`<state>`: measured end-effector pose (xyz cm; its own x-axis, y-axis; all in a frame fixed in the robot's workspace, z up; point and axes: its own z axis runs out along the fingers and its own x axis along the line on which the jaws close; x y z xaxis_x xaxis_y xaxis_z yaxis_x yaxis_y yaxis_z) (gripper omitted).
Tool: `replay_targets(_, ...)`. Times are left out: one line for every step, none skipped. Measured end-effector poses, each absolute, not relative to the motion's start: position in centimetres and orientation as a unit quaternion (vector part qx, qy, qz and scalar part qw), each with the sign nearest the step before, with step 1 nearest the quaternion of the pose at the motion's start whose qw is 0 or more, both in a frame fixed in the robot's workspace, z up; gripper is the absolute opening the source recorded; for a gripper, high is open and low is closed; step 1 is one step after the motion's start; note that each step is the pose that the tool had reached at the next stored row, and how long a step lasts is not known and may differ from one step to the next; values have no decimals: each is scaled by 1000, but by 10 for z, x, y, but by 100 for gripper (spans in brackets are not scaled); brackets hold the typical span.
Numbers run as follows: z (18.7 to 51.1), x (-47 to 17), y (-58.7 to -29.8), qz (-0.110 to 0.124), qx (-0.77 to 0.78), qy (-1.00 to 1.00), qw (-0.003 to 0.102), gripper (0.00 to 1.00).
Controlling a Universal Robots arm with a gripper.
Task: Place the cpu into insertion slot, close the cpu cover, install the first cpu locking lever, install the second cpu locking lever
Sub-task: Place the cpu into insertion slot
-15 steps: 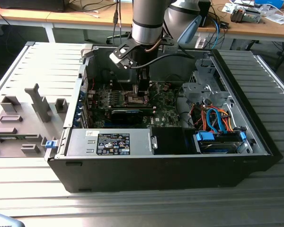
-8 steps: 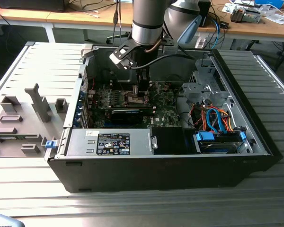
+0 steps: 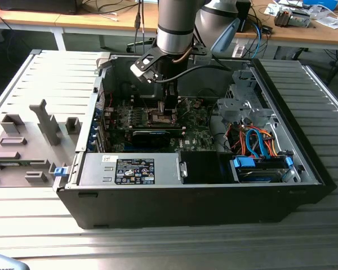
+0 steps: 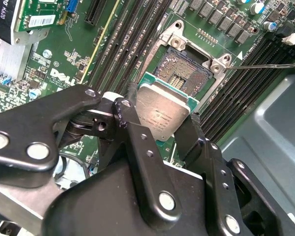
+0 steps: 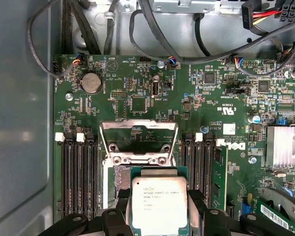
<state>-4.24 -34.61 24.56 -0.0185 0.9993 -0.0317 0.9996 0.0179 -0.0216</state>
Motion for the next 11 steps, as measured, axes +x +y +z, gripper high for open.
replay_targets(246, -42, -346, -19, 701, 713, 4, 55)
replay_targets(245, -42, -346, -19, 701, 713, 4, 55)
replay_targets(245, -42, -346, -19, 701, 713, 4, 55)
replay_targets(245, -42, -346, -19, 701, 713, 4, 55)
replay_targets(245, -42, -346, -19, 701, 713, 4, 55)
replay_targets(245, -42, -346, -19, 701, 713, 4, 55)
replay_targets(244, -42, -346, -19, 701, 713, 4, 55)
replay_targets(244, -42, -346, -19, 701, 713, 4, 55)
replay_targets(244, -42, -346, -19, 701, 713, 4, 55)
replay_targets(244, -43, -346, -19, 701, 713, 4, 55)
replay_targets(244, -43, -346, -19, 701, 713, 4, 55)
